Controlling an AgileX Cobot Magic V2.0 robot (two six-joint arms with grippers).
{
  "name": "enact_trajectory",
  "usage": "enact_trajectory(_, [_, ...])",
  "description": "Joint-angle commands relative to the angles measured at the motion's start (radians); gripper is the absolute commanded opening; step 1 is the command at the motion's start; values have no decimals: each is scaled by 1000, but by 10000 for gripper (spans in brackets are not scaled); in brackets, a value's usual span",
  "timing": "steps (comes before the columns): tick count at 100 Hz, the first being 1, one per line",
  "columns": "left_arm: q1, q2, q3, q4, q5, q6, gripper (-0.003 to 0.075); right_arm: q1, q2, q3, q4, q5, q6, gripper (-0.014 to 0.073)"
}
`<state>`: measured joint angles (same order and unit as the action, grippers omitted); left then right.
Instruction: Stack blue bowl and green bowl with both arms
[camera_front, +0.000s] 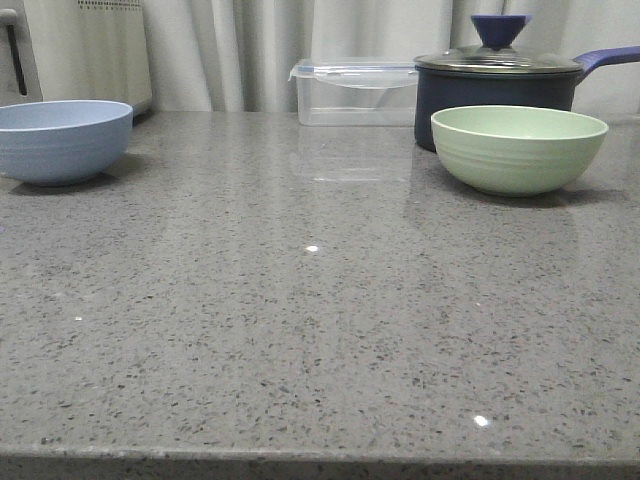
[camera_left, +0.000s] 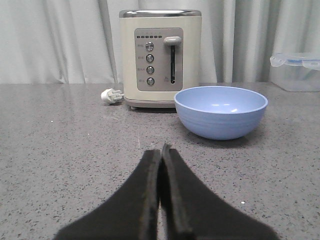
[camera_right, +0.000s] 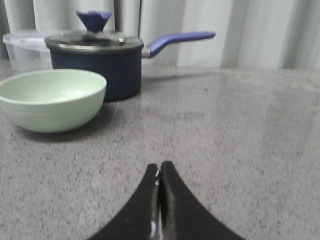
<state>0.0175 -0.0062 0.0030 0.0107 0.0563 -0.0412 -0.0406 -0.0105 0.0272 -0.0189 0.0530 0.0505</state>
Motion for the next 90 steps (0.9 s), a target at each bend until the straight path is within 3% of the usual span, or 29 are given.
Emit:
enact_trajectory(1, [-8,-27,40,0,-100,3,-20,-6,-18,0,-11,-131,-4,-62])
enact_trajectory(20, [-8,-27,34,-4,-120,3,-20,-6,-18,0,-3,-163,-4,-62])
enact_trajectory(30, [-8,-22,8,-53,-116,3,-20,-6,-18,-7,80,-124,-4,-62])
enact_trajectory(48, [-8,37,-125,-71,4,3,-20,-6,-1,-95,183,82,-4,-62])
enact_trajectory(90, [-8,405,-521,-67,210,9,-20,-6,314,-464,131,425,-28,-62])
